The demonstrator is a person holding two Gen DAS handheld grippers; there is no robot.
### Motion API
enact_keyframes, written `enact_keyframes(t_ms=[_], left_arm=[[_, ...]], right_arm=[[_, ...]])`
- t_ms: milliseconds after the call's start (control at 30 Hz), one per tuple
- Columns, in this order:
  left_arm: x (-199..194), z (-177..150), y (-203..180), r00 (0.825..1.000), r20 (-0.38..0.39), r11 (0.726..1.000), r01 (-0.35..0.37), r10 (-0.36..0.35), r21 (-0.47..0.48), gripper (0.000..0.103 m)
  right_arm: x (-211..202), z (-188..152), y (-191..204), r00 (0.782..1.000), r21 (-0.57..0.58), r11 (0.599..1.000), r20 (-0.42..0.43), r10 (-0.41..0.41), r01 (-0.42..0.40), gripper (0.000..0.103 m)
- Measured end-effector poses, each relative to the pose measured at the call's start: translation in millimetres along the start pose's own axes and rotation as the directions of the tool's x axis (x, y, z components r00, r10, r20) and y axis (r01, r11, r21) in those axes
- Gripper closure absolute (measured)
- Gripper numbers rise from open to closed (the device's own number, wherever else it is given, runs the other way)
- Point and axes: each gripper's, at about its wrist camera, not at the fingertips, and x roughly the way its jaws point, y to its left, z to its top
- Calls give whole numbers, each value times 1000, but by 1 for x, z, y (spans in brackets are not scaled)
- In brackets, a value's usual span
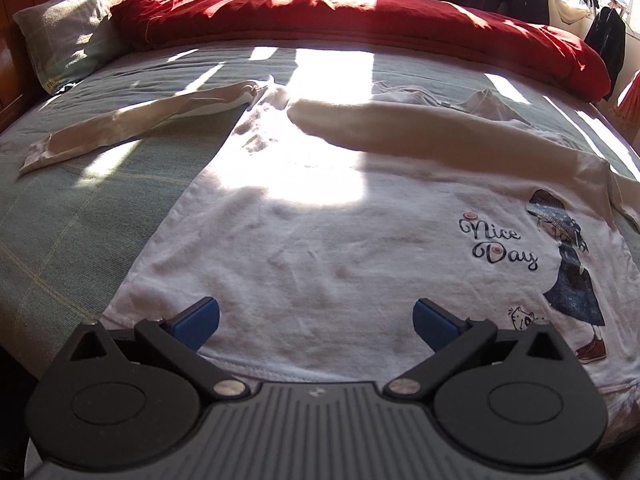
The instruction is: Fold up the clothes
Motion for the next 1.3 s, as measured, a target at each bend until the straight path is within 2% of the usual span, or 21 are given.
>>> enact_keyframes(t_ms=[67,167,233,333,467,533,600,667,733,767,800,833,900,967,1000,1067,1100,1200,1300], left_arm=[[0,2,-1,1000,9,1000,10,-10,5,1],[9,0,5,1000,-20,1000,-17,17,-6,1],[16,0,18,998,-52,997,-46,43,-62,1],[15,8,38,1000,-24,990,7,-11,-142,1],[24,28,44,999,38,993,39,-35,-112,1],[38,32,51,998,3,992,59,-59,-110,1],[44,27,62,999,-15,991,34,-37,-132,1],[39,19,79,1000,-13,990,10,-12,-140,1],[32,17,97,999,-32,988,12,-17,-153,1],[28,18,103,999,-46,987,-13,5,-163,1],[23,20,110,998,-58,984,-11,1,-180,1],[17,24,120,997,-66,977,22,-36,-211,1],[8,29,137,983,-72,945,141,-169,-297,1],[5,32,144,946,-103,900,252,-306,-356,1],[7,32,142,927,-137,889,280,-348,-362,1],[13,31,135,900,-203,889,305,-386,-342,1],[16,29,134,892,-234,893,301,-388,-334,1],[25,16,137,897,-302,920,221,-323,-325,1],[19,13,144,902,-297,917,204,-312,-344,1]], right_arm=[[10,4,3,1000,-28,1000,-19,11,-11,0],[24,0,1,995,-44,995,-54,-89,86,0],[24,-2,0,993,-45,993,-43,-108,106,0],[23,-5,2,992,-51,991,-23,-128,126,0],[29,-8,13,986,-99,981,-15,-166,164,0],[30,-8,17,986,-120,979,-16,-165,162,0],[30,-8,19,987,-130,979,-17,-160,156,0],[29,-7,20,987,-118,981,-17,-158,155,0],[29,-6,19,988,-102,984,-14,-151,148,0],[29,-5,20,990,-95,985,-11,-143,141,0],[29,-5,21,991,-91,987,-8,-132,131,0],[29,-5,22,993,-90,989,-4,-120,119,0],[29,-5,26,996,-97,992,-7,-87,86,0],[27,-5,30,999,-109,993,-8,-54,53,0],[27,-4,31,999,-113,993,-5,-44,43,0],[25,-4,33,1000,-119,993,1,-27,27,0],[24,-3,32,1000,-114,993,2,-25,25,0],[22,-2,27,1000,-89,996,2,-25,25,0],[18,0,20,999,-59,998,18,-28,29,0]])
